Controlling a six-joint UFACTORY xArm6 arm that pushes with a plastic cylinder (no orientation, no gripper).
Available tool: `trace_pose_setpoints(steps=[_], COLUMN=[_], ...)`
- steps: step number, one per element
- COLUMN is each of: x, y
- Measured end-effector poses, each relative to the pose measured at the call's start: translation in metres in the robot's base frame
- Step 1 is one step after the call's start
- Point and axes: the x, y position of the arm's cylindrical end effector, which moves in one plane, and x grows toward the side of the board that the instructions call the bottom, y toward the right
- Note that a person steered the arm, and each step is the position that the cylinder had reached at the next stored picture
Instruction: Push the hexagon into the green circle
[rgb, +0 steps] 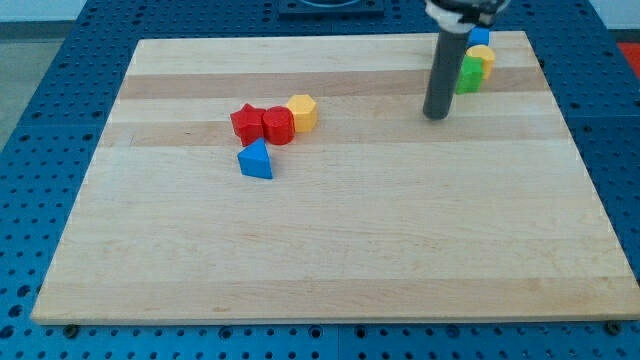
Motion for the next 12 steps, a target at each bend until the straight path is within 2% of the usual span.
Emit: trace_pose_setpoints(steps=[2, 3, 7, 9, 12], x=[0.039, 0.039, 0.013, -0.009, -0.031], y=[-0.097, -0.135, -0.191, -0.196, -0.133])
